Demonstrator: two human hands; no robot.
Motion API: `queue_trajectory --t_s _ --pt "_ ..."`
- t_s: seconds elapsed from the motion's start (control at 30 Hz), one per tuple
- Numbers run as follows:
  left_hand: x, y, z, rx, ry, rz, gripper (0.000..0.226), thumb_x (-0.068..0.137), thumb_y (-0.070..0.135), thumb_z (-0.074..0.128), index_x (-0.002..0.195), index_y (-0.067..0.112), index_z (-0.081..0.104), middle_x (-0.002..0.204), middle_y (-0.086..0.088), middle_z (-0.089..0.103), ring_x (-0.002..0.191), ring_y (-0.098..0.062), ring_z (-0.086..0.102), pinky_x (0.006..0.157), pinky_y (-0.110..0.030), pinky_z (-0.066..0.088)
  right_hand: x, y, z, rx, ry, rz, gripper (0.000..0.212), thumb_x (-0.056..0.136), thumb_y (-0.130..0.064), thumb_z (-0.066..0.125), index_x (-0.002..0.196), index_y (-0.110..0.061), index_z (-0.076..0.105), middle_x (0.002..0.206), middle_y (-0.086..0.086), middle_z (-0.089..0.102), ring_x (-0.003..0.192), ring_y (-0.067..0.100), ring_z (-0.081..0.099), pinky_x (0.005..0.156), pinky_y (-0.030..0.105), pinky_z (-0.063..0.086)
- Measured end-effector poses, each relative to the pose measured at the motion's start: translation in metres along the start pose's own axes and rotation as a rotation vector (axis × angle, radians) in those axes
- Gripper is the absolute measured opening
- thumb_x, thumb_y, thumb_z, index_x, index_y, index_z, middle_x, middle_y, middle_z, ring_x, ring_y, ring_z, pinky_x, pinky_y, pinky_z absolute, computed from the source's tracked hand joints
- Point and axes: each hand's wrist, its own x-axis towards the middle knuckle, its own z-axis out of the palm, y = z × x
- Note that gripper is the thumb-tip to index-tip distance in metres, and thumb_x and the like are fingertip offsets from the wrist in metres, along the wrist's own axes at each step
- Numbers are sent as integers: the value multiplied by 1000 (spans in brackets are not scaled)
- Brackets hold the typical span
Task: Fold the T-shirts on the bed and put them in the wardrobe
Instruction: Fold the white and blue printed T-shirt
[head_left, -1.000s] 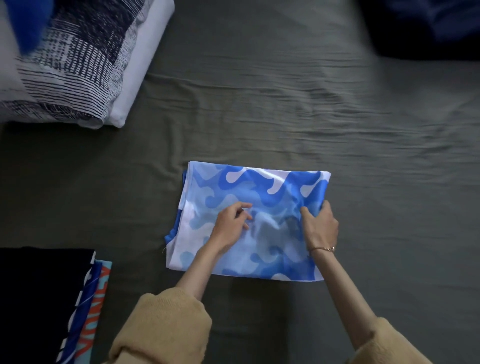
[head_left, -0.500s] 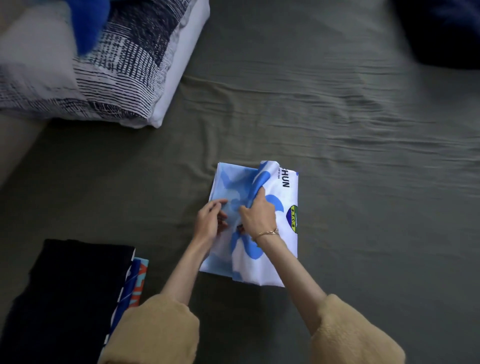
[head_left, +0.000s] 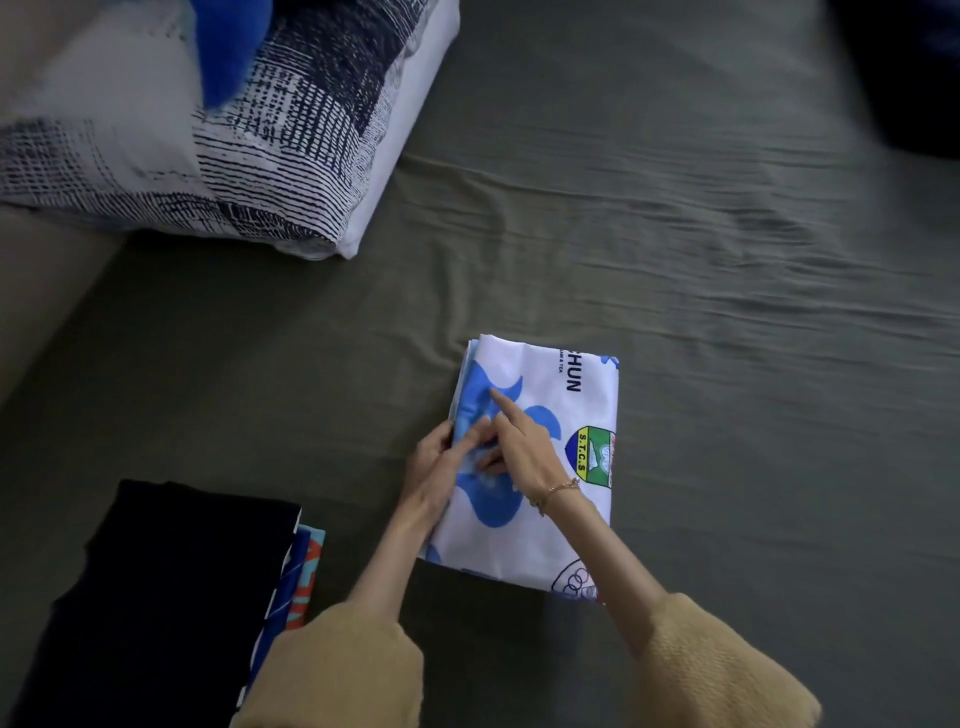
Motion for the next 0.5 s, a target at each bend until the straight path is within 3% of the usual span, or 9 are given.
queue_trajectory --t_s 0.07,0.13,0.23,0.3,0.37,0.5 --pt "2 -5 -2 236 138 95 17 87 32 66 88 15 67 83 -1 70 81 -20 68 73 -37 57 -4 4 -8 -126 175 -114 42 90 -3 41 130 -8 50 92 11 59 81 23 57 84 41 50" --pt "7 -9 -4 381 229 130 14 87 23 64 79 13 60 84 -1 63 81 -21 62 69 -36 53 -7 10 -18 -283 431 -158 38 85 0 47 121 -6 53 108 10 55 88 22 55 82 36 47" --pt "15 -2 -4 537 304 101 24 79 17 69 95 15 52 102 -1 51 98 -22 54 83 -37 48 -6 21 -35 -435 696 27 48 79 -11 58 125 -11 45 124 10 43 114 28 43 87 39 38" --pt "21 8 -2 538 274 63 40 77 18 71 111 11 50 112 -3 53 106 -24 54 87 -34 46 -2 27 -46 -312 703 145 58 76 -17 64 128 -7 41 128 13 41 119 30 37 92 36 34" --pt "28 20 2 503 209 -27 51 83 25 68 125 8 46 120 -6 55 112 -27 54 88 -30 43 0 27 -56 -162 621 193 66 71 -24 68 128 -4 41 128 12 46 118 30 42 92 33 34" --pt "41 29 2 375 101 -185 54 86 31 65 130 6 47 127 -5 56 114 -27 56 100 -40 45 7 23 -72 152 433 279 52 68 -19 72 114 -6 51 103 10 62 89 28 62 75 35 53"
